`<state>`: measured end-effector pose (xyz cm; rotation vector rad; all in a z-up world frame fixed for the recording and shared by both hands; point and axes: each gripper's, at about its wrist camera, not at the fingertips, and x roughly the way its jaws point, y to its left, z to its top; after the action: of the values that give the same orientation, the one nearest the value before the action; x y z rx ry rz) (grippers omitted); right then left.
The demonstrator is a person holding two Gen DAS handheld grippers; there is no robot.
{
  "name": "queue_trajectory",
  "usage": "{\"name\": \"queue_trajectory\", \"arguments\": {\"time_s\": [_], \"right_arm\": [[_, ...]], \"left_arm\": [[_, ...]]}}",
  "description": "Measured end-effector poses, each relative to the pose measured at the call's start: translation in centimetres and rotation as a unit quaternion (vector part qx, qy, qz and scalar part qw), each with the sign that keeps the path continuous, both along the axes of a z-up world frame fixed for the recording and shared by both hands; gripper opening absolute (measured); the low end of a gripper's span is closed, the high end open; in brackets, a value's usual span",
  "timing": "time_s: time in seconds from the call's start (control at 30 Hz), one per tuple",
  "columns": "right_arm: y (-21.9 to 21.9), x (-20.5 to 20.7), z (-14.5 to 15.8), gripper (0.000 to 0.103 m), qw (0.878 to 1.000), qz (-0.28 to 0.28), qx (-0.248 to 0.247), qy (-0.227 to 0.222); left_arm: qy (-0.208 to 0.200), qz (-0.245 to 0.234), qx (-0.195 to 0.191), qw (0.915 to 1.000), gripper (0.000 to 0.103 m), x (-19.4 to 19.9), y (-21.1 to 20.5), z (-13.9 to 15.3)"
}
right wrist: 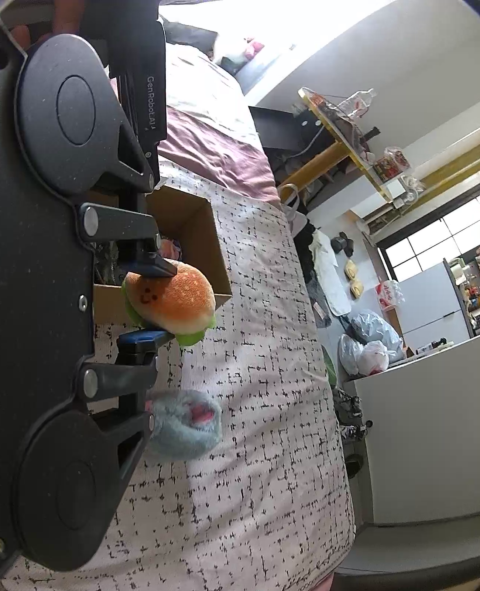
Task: Organize soft objects
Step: 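Carry the burger plush and white item over the cardboard box with both tools, then open both tools to drop the burger plush and white item into the box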
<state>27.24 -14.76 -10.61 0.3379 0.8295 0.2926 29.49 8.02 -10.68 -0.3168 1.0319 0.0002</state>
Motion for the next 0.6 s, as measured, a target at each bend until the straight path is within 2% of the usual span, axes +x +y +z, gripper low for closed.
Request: {"name": "queue_trajectory", "arguments": {"time_s": [0.23,0.5,0.6], "right_arm": [[2.1,2.1,-0.5,0.029,1.0,0.018,-0.003,0.014],[4.2,4.3,-0.8,0.029,0.999,0.038,-0.012,0.024],[5.0,5.1,-1.1,0.029,0.998,0.045,-0.014,0.029]], "left_arm": [[0.026,0.022,-0.01,0.9994,0.043,1.7,1.7,-2.8],[0.048,0.025,-0.014,0.9984,0.043,3.1,2.3,-5.3],[0.059,0.026,-0.022,0.9976,0.046,3.6,2.4,-5.9]]}}
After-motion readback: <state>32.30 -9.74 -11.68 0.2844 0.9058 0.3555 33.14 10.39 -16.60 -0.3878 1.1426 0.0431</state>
